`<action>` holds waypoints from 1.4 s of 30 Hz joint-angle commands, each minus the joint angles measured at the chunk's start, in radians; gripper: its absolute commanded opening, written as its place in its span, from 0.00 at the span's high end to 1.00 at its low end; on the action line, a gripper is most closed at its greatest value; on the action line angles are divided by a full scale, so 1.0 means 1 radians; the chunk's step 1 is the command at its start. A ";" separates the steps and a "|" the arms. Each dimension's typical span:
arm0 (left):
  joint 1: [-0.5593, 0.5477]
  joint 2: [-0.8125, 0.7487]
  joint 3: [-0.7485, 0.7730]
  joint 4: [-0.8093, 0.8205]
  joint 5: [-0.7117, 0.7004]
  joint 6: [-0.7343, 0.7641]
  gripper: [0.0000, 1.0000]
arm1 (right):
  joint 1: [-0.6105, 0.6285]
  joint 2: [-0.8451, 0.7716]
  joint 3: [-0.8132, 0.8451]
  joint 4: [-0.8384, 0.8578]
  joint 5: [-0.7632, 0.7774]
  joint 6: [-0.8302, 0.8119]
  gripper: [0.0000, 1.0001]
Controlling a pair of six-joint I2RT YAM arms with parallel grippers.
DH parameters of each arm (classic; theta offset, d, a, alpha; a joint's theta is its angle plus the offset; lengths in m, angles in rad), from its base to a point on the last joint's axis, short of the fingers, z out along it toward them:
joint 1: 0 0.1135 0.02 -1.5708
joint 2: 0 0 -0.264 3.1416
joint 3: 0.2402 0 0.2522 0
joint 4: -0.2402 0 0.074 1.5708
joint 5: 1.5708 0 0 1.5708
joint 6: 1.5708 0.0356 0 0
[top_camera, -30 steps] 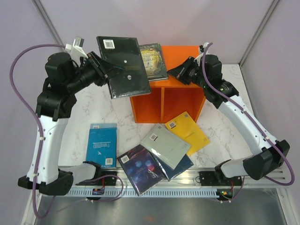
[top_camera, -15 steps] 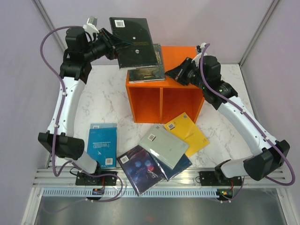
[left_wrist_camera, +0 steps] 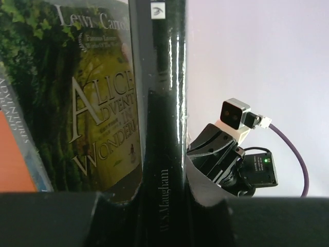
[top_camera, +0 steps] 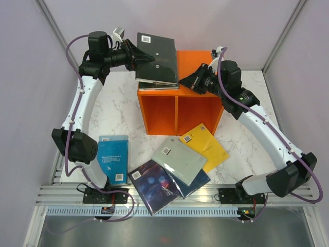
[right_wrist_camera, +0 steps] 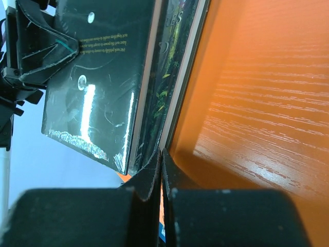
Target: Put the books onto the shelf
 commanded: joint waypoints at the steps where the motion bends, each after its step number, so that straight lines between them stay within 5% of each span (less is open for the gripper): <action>1: -0.005 -0.014 0.054 0.005 0.060 0.061 0.92 | 0.063 0.084 -0.036 -0.087 -0.141 0.052 1.00; 13: -0.005 0.026 0.052 -0.201 0.020 0.182 0.42 | 0.014 0.071 -0.076 -0.085 -0.161 0.052 1.00; 16: -0.005 0.026 0.054 -0.224 0.006 0.204 0.00 | 0.003 0.065 -0.088 -0.085 -0.164 0.050 1.00; 21: -0.005 0.059 0.135 -0.351 -0.046 0.265 0.00 | -0.006 0.051 -0.107 -0.084 -0.170 0.050 1.00; 27: -0.003 0.194 0.479 -0.693 -0.323 0.447 0.00 | -0.014 0.028 -0.130 -0.088 -0.173 0.049 1.00; 35: -0.009 0.155 0.471 -0.739 -0.529 0.538 0.00 | -0.018 -0.007 -0.171 -0.090 -0.181 0.052 1.00; 42: -0.013 0.005 0.430 -0.739 -0.845 0.579 0.00 | -0.020 -0.030 -0.197 -0.101 -0.171 0.050 1.00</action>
